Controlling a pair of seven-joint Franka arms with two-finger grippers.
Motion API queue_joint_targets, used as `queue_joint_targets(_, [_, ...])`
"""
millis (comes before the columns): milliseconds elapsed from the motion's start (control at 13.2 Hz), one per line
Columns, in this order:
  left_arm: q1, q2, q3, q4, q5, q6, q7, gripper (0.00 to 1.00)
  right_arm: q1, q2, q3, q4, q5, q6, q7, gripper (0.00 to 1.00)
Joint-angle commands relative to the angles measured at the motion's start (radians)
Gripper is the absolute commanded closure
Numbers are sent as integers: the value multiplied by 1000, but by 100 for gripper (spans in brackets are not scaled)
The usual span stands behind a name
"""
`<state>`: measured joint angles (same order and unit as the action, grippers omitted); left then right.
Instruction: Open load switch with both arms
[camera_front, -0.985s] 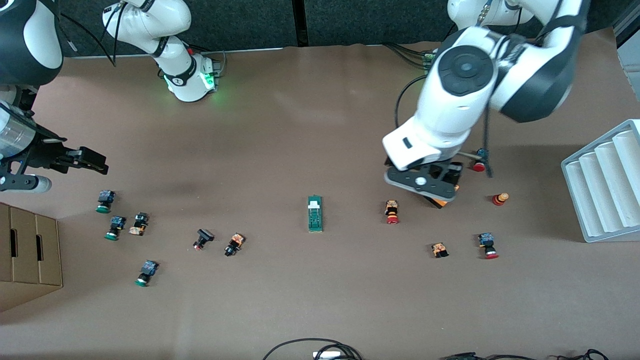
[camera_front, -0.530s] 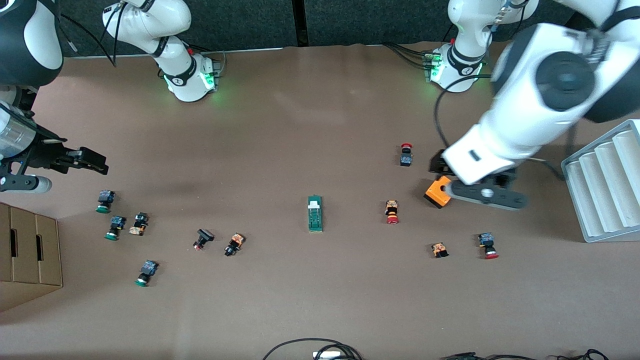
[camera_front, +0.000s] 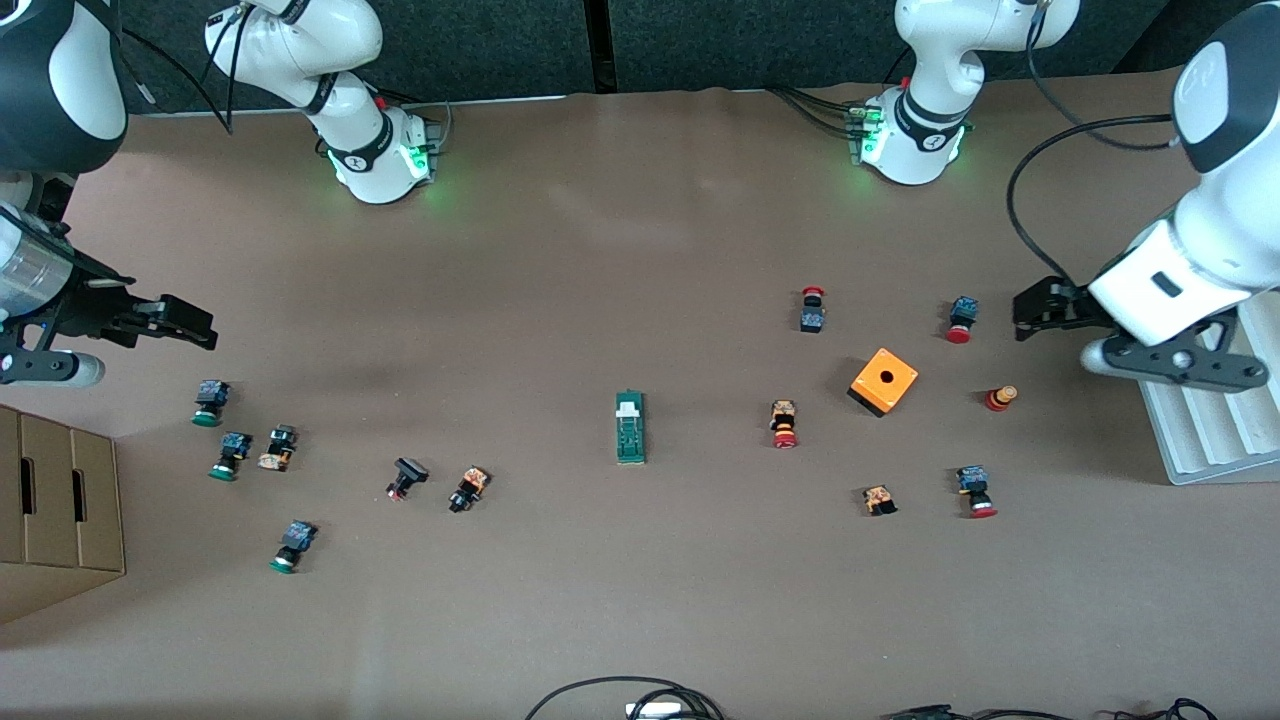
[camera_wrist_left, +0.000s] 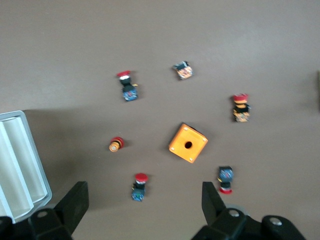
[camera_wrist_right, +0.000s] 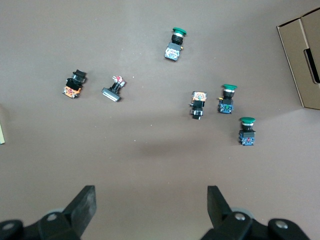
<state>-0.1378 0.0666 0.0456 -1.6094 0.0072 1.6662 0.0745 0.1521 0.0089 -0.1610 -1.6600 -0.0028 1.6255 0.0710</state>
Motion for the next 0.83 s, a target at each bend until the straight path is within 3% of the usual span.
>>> queue_joint_targets(0, [-31,-105,48,-162,7,109,8,0,4,14,-2,26,-23,-3,-7,0])
queue_joint_targets(303, [-8,-80,24,-119,100,101,1,0,4,14,-2,26,-22,-2,-7,0])
queue_joint_targets(758, [58,-82,-7,-119,80,76,1,0,3,14,-2,26,-20,-3,-8,0])
